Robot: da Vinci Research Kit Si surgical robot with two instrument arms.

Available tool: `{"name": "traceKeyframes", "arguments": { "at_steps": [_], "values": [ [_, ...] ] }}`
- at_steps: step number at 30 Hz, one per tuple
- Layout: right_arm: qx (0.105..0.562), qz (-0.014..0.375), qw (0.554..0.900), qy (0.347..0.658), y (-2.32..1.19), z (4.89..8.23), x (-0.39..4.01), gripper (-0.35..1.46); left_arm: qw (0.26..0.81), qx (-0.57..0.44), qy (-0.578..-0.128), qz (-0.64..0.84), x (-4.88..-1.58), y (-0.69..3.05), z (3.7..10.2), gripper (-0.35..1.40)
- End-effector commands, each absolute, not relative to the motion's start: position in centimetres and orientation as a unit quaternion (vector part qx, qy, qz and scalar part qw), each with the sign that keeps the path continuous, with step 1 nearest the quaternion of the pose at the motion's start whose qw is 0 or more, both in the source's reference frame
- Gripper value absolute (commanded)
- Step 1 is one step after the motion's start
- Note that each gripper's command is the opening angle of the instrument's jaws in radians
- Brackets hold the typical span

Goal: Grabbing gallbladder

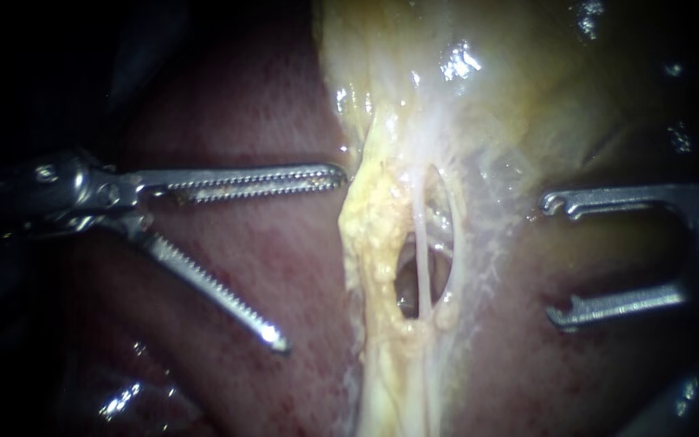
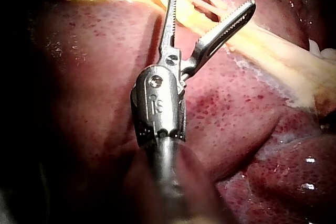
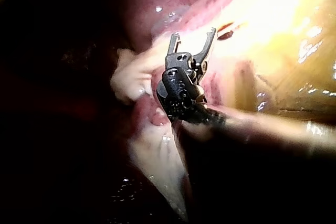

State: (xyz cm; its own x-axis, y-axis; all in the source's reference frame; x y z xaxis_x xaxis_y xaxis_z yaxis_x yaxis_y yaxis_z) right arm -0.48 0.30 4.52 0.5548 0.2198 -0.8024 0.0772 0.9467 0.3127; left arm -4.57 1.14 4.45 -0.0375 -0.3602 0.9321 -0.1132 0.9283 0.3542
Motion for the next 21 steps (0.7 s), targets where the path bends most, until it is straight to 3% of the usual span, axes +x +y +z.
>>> {"name": "traceKeyframes", "arguments": {
  "at_steps": [1, 12, 21],
  "values": [
    [0.158, 0.041, 0.867, 0.47, 0.3, 4.52, -0.48, 0.58, 0.673, 0.167, -0.714, -0.094, -4.57, 1.15, 4.45, 1.11],
    [0.158, 0.041, 0.867, 0.47, 0.3, 4.52, -0.48, 0.58, 0.674, 0.18, -0.702, -0.144, -4.6, 1.17, 4.45, 1.16],
    [0.158, 0.041, 0.867, 0.47, 0.3, 4.52, -0.49, 0.57, 0.7, 0.148, -0.647, -0.264, -4.62, 1.22, 4.43, 1.09]
  ]
}}
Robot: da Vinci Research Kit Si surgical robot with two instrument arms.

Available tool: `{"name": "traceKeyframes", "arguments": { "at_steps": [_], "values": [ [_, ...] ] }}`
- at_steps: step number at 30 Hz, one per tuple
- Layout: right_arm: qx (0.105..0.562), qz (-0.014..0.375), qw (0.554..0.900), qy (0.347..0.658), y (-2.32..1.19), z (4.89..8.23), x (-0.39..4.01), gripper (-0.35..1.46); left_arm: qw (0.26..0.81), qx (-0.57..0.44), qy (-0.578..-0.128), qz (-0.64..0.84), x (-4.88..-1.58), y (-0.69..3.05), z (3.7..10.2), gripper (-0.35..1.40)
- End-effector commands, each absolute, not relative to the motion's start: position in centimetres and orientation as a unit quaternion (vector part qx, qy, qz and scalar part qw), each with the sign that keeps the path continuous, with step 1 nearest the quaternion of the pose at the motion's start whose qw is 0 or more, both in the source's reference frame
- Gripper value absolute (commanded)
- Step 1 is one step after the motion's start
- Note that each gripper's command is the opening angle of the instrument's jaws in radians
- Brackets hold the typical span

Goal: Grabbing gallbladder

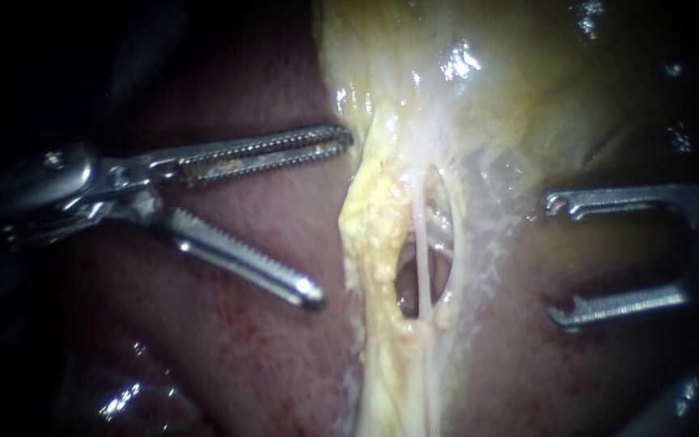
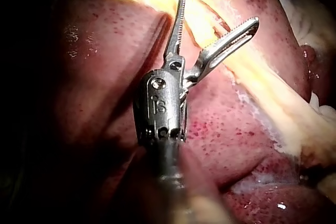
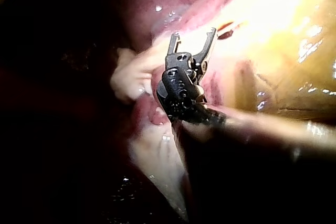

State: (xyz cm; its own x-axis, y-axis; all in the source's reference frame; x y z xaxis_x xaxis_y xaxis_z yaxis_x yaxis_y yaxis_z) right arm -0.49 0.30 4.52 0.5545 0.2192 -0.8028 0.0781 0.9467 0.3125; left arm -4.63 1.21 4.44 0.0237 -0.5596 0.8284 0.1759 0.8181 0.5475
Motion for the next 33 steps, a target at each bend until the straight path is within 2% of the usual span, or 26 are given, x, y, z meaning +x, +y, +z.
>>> {"name": "traceKeyframes", "arguments": {
  "at_steps": [1, 5, 14, 24, 33],
  "values": [
    [0.158, 0.041, 0.867, 0.47, 0.3, 4.52, -0.49, 0.57, 0.704, 0.143, -0.64, -0.273, -4.62, 1.22, 4.44, 1.06],
    [0.158, 0.041, 0.867, 0.47, 0.3, 4.52, -0.49, 0.57, 0.714, 0.132, -0.617, -0.304, -4.64, 1.22, 4.44, 0.99],
    [0.158, 0.041, 0.867, 0.47, 0.3, 4.52, -0.49, 0.57, 0.733, 0.119, -0.568, -0.354, -4.73, 1.21, 4.45, 0.96],
    [0.158, 0.041, 0.867, 0.47, 0.3, 4.52, -0.5, 0.57, 0.741, 0.111, -0.551, -0.368, -4.95, 1.14, 4.3, 0.83],
    [0.158, 0.04, 0.867, 0.47, 0.3, 4.52, -0.5, 0.57, 0.747, 0.098, -0.547, -0.366, -5.02, 1.08, 4.2, 0.71]
  ]
}}
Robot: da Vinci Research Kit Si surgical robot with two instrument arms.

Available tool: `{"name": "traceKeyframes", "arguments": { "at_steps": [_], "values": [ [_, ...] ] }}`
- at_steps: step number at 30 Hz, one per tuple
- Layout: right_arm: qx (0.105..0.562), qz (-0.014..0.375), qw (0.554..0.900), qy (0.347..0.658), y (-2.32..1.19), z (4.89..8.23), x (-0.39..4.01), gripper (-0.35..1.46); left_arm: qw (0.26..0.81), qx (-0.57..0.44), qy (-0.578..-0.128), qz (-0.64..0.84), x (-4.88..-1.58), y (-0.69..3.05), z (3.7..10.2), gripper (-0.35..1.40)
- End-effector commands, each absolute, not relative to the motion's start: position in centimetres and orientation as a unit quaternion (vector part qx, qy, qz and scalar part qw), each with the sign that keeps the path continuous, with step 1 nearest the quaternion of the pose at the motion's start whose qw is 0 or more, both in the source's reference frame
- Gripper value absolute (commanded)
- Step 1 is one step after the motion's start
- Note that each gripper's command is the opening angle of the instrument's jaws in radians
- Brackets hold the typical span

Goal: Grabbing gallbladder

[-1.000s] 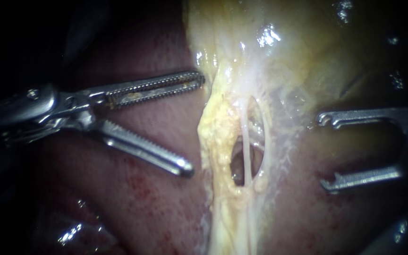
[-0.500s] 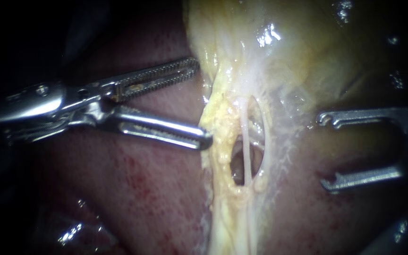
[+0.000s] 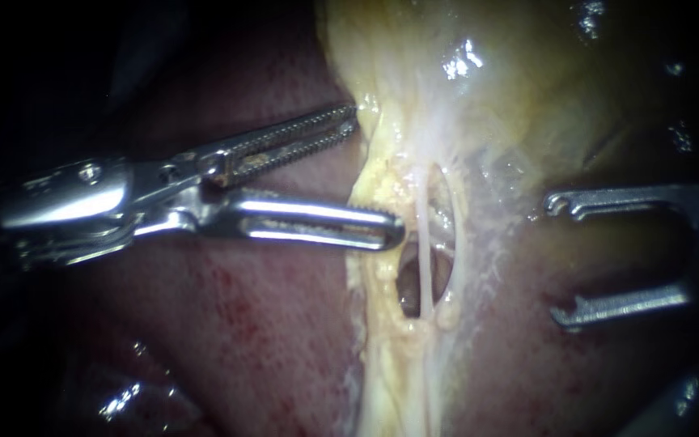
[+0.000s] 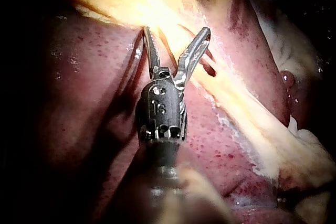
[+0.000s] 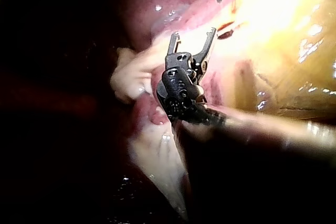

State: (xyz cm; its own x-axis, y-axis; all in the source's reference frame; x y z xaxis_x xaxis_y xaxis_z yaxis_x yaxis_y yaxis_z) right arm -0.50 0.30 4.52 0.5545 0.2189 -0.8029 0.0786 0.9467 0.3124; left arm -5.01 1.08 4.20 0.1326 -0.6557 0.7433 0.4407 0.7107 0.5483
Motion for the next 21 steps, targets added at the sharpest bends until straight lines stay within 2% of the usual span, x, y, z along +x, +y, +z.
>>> {"name": "traceKeyframes", "arguments": {
  "at_steps": [1, 10, 20, 21],
  "values": [
    [0.158, 0.04, 0.867, 0.47, 0.3, 4.52, -0.5, 0.57, 0.747, 0.096, -0.546, -0.368, -5.04, 1.08, 4.2, 0.69],
    [0.157, 0.038, 0.867, 0.471, 0.3, 4.52, -0.5, 0.57, 0.762, 0.084, -0.518, -0.378, -5.2, 1.02, 4.31, 0.47],
    [0.157, 0.038, 0.867, 0.471, 0.3, 4.52, -0.51, 0.57, 0.777, 0.081, -0.493, -0.384, -5.19, 0.98, 4.39, -0.33],
    [0.157, 0.037, 0.867, 0.471, 0.3, 4.52, -0.51, 0.57, 0.776, 0.081, -0.493, -0.385, -5.18, 0.98, 4.39, -0.35]
  ]
}}
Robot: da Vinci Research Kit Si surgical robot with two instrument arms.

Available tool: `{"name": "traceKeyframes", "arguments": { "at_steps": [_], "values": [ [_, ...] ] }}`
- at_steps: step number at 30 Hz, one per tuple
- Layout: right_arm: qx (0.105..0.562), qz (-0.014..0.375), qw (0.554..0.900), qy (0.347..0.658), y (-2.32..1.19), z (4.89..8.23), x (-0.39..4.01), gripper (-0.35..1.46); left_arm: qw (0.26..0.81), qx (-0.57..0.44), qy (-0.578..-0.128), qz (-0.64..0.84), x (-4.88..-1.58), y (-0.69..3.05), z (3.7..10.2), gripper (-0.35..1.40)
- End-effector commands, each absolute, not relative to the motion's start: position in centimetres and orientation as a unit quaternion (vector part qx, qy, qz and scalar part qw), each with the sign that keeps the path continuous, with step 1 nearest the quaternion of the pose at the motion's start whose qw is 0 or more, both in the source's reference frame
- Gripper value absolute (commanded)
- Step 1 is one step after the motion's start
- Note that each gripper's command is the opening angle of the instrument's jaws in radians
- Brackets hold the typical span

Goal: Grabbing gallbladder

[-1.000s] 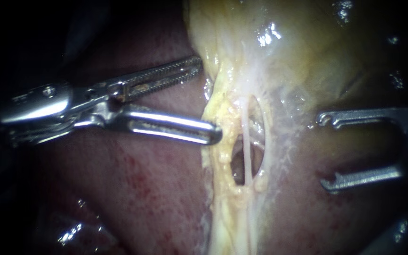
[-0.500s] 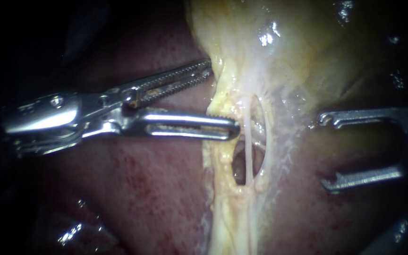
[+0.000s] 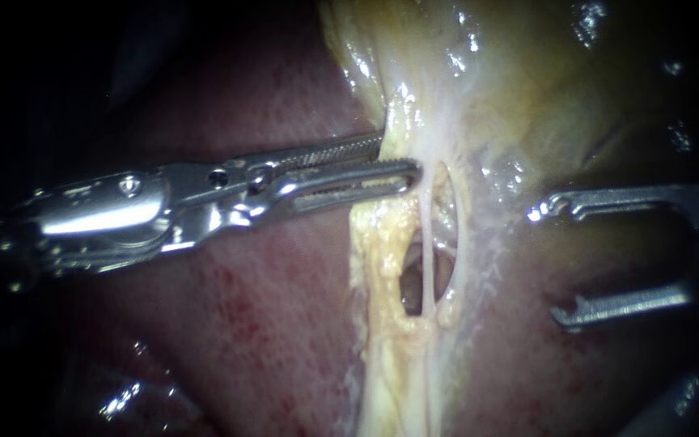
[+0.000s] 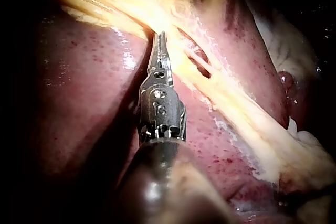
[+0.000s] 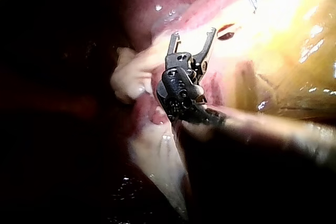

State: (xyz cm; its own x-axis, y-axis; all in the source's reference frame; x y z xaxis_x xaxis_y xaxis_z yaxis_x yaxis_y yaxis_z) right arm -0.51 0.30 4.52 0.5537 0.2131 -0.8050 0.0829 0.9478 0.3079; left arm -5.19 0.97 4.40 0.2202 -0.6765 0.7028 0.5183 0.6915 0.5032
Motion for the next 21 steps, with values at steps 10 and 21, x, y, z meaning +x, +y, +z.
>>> {"name": "traceKeyframes", "arguments": {
  "at_steps": [10, 21],
  "values": [
    [0.158, 0.04, 0.867, 0.47, 0.3, 4.52, -0.52, 0.57, 0.779, 0.084, -0.488, -0.384, -5.16, 0.97, 4.39, -0.35],
    [0.159, 0.04, 0.867, 0.47, 0.3, 4.52, -0.52, 0.57, 0.779, 0.084, -0.488, -0.385, -5.16, 0.97, 4.38, -0.35]
  ]
}}
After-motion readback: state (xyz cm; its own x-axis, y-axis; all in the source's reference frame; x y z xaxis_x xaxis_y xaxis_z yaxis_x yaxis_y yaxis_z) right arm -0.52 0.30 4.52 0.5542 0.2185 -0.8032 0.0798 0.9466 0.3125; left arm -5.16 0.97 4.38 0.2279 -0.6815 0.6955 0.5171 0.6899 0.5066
